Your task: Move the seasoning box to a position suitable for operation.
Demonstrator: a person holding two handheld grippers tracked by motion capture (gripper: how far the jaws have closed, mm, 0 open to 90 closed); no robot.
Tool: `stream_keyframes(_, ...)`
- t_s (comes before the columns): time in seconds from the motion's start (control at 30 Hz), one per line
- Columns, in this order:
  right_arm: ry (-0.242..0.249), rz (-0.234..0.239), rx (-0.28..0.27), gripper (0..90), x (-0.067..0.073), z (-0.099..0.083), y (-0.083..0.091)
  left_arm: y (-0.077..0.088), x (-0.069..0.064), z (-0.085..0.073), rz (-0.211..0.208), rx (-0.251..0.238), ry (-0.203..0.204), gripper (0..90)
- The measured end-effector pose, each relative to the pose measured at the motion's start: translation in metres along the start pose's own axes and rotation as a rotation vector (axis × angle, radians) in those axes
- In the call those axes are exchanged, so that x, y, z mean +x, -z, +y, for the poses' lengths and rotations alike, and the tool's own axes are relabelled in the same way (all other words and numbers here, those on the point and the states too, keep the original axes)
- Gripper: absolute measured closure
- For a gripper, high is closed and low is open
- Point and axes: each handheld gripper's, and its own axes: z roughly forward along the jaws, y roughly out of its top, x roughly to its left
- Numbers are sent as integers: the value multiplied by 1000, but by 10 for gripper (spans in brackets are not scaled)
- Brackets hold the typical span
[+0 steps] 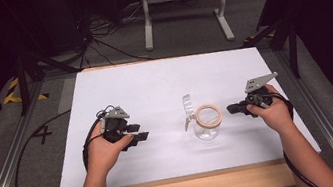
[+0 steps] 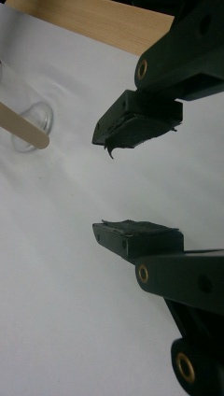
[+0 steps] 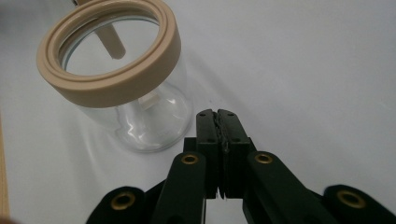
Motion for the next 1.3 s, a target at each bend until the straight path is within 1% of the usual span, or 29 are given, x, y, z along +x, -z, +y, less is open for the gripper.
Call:
stream_keyframes(0.3, 14, 3, 9, 898, 2, 1, -5, 0, -1, 1, -9, 0, -4, 521)
stream_keyframes(0.43, 29, 2, 15, 898, 5, 2, -13, 0, -2, 1, -6, -1, -6, 520)
stream_keyframes(0.53, 33, -2, 23, 898, 7, 3, -17, 1, -3, 1, -13, 2, -6, 519)
stream_keyframes(0.67, 42, -8, 33, 898, 8, 3, -24, 0, -1, 0, -7, 1, -1, 515)
stream_keyframes(0.73, 45, -10, 37, 897, 8, 3, -27, 1, 0, 0, -5, 9, -3, 514)
stream_keyframes(0.93, 51, -2, 39, 896, 8, 1, -35, -1, -1, -1, -10, 12, -5, 511)
stream_keyframes(1.03, 52, 20, 28, 895, 9, 0, -39, 0, 0, -1, -9, 12, 1, 508)
stream_keyframes(1.07, 53, 27, 26, 895, 9, 0, -39, 1, 1, -1, -9, 13, -8, 508)
stream_keyframes(1.1, 55, 32, 24, 895, 9, 0, -40, 1, 0, -1, -9, 10, -1, 508)
stream_keyframes(1.3, 56, 30, 18, 896, 9, 0, -41, 1, 0, -1, -8, 10, -5, 506)
